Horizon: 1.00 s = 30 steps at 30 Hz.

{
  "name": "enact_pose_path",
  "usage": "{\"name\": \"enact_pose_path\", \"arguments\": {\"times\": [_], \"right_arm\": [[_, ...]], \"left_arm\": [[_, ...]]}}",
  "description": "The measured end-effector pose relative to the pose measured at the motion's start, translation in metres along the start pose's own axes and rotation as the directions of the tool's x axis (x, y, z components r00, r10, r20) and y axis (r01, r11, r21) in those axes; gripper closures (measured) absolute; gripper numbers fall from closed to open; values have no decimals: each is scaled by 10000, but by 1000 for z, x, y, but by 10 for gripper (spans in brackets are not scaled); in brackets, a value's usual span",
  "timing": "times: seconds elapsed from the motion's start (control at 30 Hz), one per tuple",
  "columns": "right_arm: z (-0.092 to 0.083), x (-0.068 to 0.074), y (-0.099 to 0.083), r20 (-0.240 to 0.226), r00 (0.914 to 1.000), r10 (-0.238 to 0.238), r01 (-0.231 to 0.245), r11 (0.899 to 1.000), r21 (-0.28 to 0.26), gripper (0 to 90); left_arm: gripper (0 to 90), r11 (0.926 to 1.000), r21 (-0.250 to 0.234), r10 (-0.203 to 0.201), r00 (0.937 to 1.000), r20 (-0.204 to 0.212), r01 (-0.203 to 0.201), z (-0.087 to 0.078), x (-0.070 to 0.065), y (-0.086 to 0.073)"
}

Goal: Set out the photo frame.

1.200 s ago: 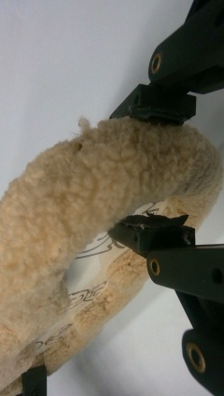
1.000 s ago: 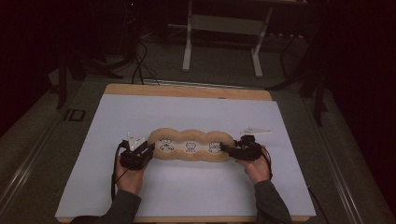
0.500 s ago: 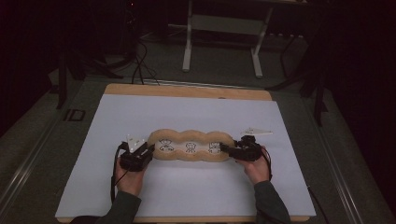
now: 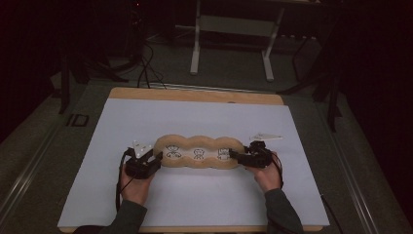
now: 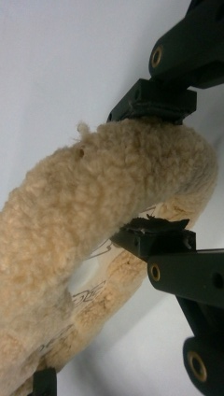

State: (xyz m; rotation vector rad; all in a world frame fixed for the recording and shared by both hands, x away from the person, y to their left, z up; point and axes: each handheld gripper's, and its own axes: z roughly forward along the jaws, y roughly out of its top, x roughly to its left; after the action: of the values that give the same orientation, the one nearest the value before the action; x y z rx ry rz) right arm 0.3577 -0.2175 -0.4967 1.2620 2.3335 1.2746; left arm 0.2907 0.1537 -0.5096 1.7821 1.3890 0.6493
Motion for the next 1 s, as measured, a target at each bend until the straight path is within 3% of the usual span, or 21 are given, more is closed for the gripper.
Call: {"name": "enact_pose_path", "arguments": {"times": [0.2, 0.47, 0.87, 1.0], "right_arm": [[-5, 0, -1, 140, 9999, -3, 1, 9999, 166, 437], [-15, 0, -2, 109, 9999, 56, -55, 10000, -71, 401], [-30, -1, -14, 156, 9998, 101, -99, 9999, -129, 379], [-36, -5, -19, 180, 9997, 171, -167, 9996, -231, 377]], "left_arm": [[566, 10000, 12, -17, 10000, 63, 17, -4, 4, 0], [549, 9996, 13, -289, 9991, 303, 288, -9, 12, 1], [534, 10000, 0, 11, 10000, 82, -11, -17, 19, 4], [536, 9998, -80, -159, 9999, 6, 159, -21, 26, 4]]}}
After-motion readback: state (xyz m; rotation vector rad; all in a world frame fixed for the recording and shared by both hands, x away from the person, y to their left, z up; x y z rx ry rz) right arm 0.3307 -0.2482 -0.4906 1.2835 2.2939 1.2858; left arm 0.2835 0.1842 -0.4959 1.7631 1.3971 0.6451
